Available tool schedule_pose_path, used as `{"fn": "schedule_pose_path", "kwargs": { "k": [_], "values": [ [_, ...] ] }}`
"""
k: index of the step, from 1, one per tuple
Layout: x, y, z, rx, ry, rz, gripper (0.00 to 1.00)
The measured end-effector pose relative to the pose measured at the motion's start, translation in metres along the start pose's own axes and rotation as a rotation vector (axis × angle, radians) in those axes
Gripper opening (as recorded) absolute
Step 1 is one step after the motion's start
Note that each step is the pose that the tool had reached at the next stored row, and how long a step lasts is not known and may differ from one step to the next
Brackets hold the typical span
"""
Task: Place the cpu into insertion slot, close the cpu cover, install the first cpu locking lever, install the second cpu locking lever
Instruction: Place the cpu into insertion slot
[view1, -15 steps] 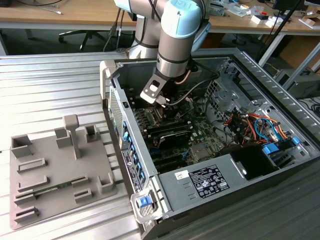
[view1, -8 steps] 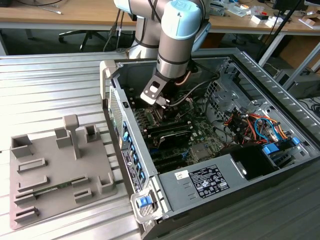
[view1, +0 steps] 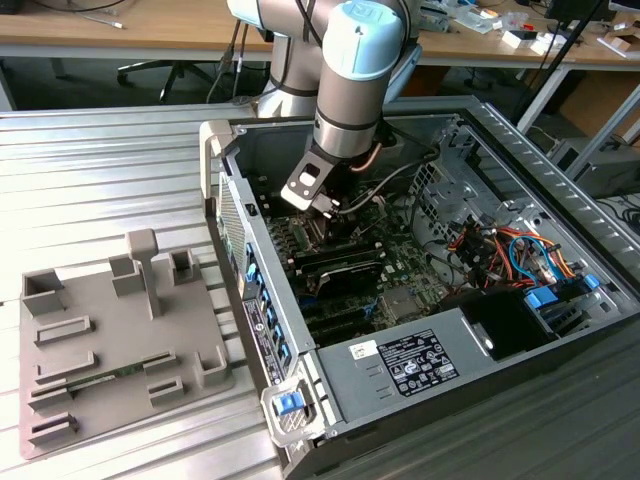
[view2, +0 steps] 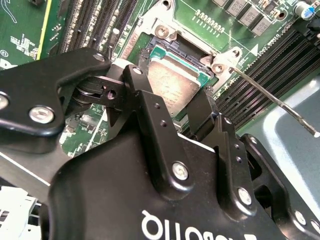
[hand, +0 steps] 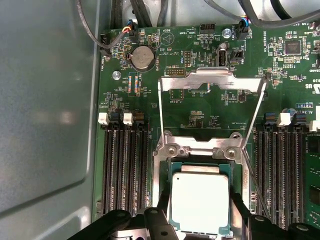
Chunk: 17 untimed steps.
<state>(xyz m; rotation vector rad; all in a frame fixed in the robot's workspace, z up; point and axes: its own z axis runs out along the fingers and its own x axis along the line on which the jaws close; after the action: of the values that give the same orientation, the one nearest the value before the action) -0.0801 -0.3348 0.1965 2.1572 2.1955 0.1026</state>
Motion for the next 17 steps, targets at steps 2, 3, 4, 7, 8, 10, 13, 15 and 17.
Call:
{"fn": "schedule_pose_path", "kwargs": {
  "k": [2, 3, 4, 7, 8, 10, 13, 15, 17],
  "values": [
    [0.0, 0.0, 0.0, 0.0, 0.0, 0.0, 0.55],
    [0.0, 0.0, 0.0001, -0.0001, 0.0001, 0.0, 0.55],
    [0.0001, 0.0, 0.0003, -0.0003, 0.0009, 0.0, 0.55],
    [0.0, 0.0, 0.0002, -0.0002, 0.0001, 0.0, 0.61],
    [0.0, 0.0, 0.0002, -0.0001, 0.0001, 0.0, 0.61],
    [0.0, 0.0, 0.0, 0.0, -0.0001, 0.0, 0.61],
    [0.0, 0.0004, -0.0043, 0.0, -0.0042, 0.0, 0.61],
    [0.0, 0.0006, -0.0056, 0.0, -0.0046, -0.001, 0.61],
    [0.0002, 0.0005, -0.0057, 0.0, -0.0061, 0.0, 0.61]
  ]
}}
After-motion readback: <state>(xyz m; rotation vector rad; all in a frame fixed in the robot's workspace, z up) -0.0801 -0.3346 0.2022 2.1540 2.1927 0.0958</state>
